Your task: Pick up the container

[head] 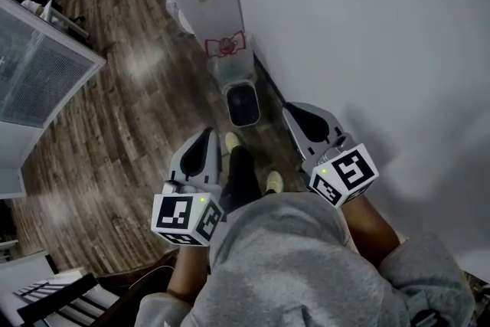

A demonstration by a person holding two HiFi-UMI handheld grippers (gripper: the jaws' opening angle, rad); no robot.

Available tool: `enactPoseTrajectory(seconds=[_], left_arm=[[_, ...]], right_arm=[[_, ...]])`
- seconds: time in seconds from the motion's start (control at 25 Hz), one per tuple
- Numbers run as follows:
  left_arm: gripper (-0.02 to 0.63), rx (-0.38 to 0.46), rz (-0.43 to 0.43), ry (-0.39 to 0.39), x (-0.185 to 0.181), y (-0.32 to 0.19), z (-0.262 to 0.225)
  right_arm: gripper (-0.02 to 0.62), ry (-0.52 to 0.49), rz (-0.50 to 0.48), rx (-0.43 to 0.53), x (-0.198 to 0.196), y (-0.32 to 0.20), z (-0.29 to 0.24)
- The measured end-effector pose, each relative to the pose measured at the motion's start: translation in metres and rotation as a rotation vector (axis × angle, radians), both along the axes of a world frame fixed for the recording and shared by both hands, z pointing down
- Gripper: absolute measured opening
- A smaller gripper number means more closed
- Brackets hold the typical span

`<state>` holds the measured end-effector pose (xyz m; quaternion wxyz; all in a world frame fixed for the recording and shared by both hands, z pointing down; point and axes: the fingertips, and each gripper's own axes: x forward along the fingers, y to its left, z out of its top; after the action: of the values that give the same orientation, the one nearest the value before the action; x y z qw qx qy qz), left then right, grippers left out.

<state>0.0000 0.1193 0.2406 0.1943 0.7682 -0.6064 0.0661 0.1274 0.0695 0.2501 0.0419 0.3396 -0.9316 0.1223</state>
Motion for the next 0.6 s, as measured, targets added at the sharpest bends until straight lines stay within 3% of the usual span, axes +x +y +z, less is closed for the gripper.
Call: enactPoseTrajectory(seconds=[0.6], left_arm=[[0.014,-0.037,-0.010,0.027,-0.053,-0.082,0.027]], right_arm=[[0.025,0.056,-0.001,-0.031,-0.046,-0.089,0.019]])
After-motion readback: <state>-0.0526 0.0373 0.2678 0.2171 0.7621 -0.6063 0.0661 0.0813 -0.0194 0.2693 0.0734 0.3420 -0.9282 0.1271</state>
